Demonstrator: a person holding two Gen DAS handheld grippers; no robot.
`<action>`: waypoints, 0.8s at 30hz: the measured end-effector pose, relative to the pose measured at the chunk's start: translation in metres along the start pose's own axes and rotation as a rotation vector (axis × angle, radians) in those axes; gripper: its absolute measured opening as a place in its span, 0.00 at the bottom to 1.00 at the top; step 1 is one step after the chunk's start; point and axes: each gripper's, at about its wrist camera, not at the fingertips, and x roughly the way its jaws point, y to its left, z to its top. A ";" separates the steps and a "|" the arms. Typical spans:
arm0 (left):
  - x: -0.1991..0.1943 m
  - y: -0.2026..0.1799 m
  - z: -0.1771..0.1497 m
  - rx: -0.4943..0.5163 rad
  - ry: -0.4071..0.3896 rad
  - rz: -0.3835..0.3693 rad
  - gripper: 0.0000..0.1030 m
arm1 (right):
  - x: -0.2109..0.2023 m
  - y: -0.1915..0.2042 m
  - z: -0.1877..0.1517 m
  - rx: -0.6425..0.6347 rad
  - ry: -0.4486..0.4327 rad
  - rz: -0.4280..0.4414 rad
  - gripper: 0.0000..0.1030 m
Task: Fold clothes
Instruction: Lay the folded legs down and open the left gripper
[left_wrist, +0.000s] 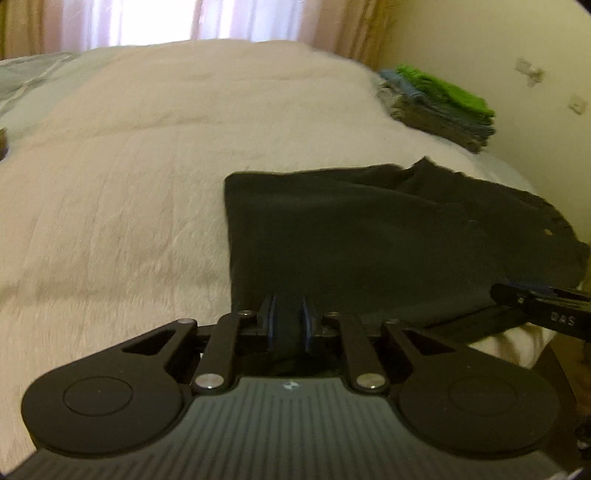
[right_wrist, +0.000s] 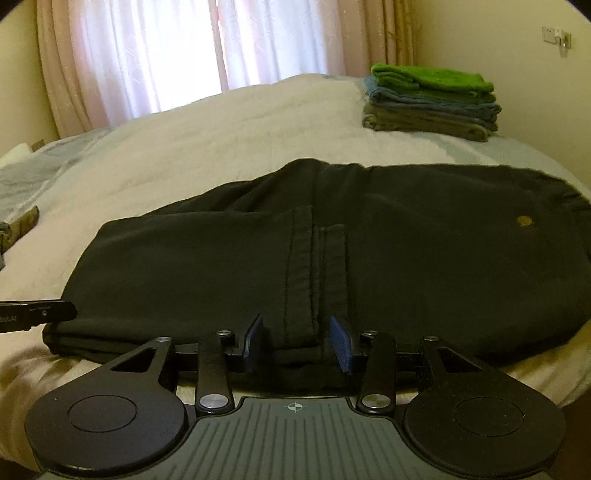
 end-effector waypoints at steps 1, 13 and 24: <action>-0.002 -0.004 0.001 0.005 -0.002 0.025 0.11 | -0.001 0.000 0.000 -0.002 0.002 -0.011 0.42; -0.035 -0.042 -0.021 0.021 0.063 0.120 0.37 | -0.035 -0.029 -0.013 0.228 0.083 -0.016 0.80; -0.064 -0.066 -0.027 0.071 0.030 0.147 0.51 | -0.073 -0.019 -0.015 0.186 0.052 -0.093 0.96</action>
